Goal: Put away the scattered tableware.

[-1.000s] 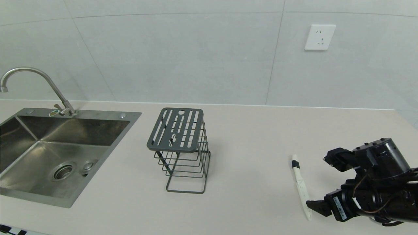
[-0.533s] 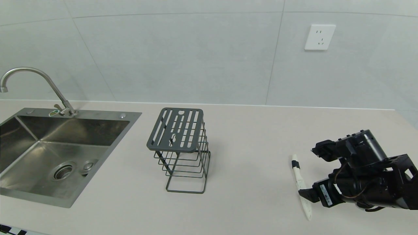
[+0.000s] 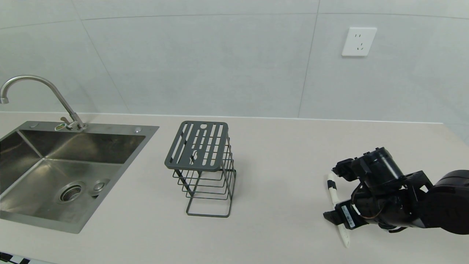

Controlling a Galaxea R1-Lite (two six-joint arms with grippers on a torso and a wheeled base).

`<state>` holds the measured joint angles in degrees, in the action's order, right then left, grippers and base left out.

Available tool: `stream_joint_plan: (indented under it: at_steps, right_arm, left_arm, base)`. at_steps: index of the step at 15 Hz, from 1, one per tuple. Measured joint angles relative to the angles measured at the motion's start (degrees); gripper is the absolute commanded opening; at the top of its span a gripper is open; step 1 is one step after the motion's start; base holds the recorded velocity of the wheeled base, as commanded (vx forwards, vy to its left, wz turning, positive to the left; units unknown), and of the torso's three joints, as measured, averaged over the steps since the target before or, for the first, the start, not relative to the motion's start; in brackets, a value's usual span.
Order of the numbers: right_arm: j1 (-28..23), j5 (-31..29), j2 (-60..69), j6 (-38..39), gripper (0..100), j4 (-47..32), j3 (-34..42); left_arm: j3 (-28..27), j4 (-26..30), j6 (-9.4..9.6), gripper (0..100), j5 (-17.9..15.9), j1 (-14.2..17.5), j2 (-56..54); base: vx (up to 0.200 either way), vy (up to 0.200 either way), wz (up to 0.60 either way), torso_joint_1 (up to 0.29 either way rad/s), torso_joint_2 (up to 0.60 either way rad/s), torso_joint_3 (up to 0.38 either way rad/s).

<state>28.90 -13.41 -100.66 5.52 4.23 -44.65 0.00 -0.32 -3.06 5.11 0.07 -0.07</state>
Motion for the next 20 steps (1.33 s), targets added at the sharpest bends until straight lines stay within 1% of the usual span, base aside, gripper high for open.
stream_joint_plan:
  at_steps: [7, 12, 20]
  right_arm:
    - [-0.51, -0.57, -3.91, 0.28, 100, 0.00, -1.76]
    - [-2.73, -1.91, -5.85, 1.40, 100, 0.11, -4.51]
    - [-3.41, 0.04, -7.69, 1.43, 100, 3.73, -4.49]
  left_arm:
    - [0.00, 0.00, 0.02, 100, 0.01, 0.00, 0.00]
    - [0.00, 0.00, 0.00, 100, 0.00, 0.00, 0.00]
    - [0.00, -0.01, 0.00, 100, 0.04, 0.00, 0.00]
  base:
    - [0.000, 0.000, 0.00, 0.000, 0.00, 0.000]
    - [0.000, 0.000, 0.00, 0.000, 0.00, 0.000]
    - [0.000, 0.000, 0.00, 0.000, 0.00, 0.000]
